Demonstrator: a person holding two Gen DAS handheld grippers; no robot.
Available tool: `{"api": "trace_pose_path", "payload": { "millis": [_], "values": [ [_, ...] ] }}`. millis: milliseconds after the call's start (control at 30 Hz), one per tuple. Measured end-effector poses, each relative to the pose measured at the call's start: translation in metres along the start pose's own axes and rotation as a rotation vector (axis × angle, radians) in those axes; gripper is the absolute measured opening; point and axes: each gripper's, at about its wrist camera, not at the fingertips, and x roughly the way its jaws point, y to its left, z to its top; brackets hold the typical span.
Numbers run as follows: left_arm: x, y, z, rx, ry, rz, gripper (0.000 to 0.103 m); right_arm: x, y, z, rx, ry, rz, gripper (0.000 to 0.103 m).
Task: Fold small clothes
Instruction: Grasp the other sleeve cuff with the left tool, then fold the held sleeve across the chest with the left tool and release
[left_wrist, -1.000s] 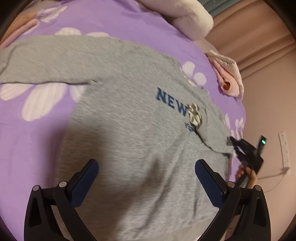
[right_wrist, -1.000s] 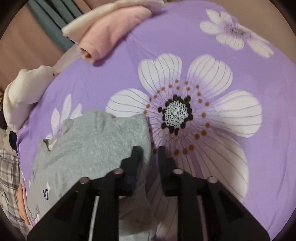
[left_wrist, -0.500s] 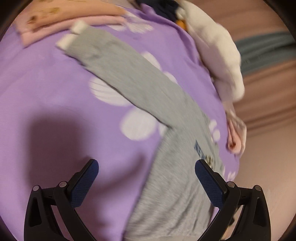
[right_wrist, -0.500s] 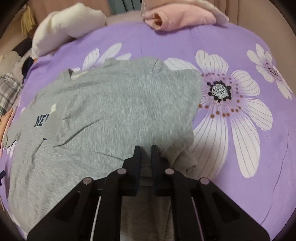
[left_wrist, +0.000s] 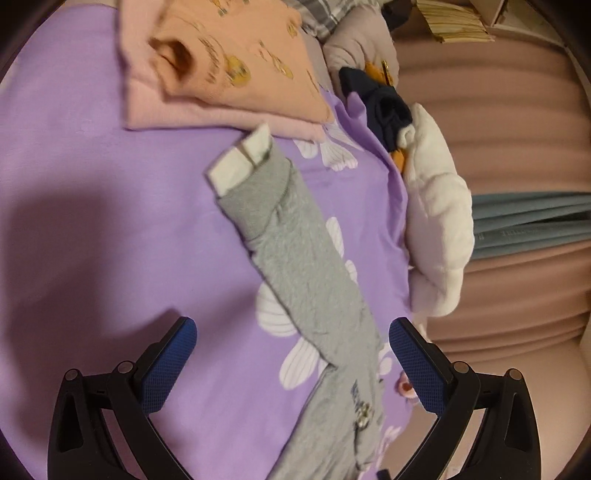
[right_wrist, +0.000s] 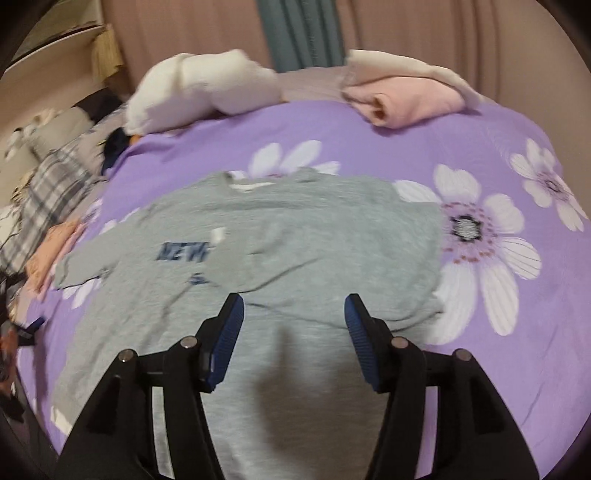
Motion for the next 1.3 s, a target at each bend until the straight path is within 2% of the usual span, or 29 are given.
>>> {"api": "trace_pose_path", "payload": {
  "millis": [167,333,600,700,767,800,867,900,1033,1133,1233,1300],
  "values": [
    [0.032,0.000,0.013,0.016,0.028,-0.001,0.103,0.006,0.016,0.002,0.001,-0.007,0.056,0.056],
    [0.047,-0.005,0.022,0.022,-0.016,-0.040,0.103,0.007,0.029,-0.002,-0.036,-0.005,0.057,0.057],
    [0.058,-0.008,0.046,-0.014,-0.106,-0.008,0.100,0.010,0.032,-0.004,-0.027,0.008,0.068,0.057],
    [0.063,-0.013,0.047,0.033,-0.117,0.067,0.076,0.011,0.031,-0.005,-0.028,0.012,0.059,0.057],
    [0.066,-0.014,0.047,0.064,-0.110,0.123,0.049,0.012,0.031,-0.006,-0.025,0.015,0.060,0.057],
    [0.067,-0.013,0.047,0.071,-0.111,0.138,0.043,0.013,0.030,-0.007,-0.022,0.019,0.060,0.057],
    [0.068,-0.010,0.049,0.070,-0.100,0.157,0.015,0.015,0.030,-0.008,-0.021,0.025,0.057,0.057],
    [0.069,-0.010,0.049,0.074,-0.092,0.169,0.011,0.015,0.029,-0.008,-0.019,0.027,0.055,0.057],
    [0.059,-0.026,0.041,0.145,-0.125,0.201,0.008,0.014,0.025,-0.011,-0.001,0.030,0.052,0.057],
    [0.053,-0.061,0.026,0.280,-0.148,0.199,0.008,0.011,0.022,-0.014,0.010,0.023,0.053,0.057],
    [0.056,-0.110,-0.003,0.475,-0.128,0.187,0.008,0.008,0.016,-0.016,0.027,0.020,0.057,0.057],
    [0.065,-0.144,-0.032,0.621,-0.086,0.162,0.008,0.006,0.013,-0.018,0.043,0.018,0.061,0.057]
  ]
}}
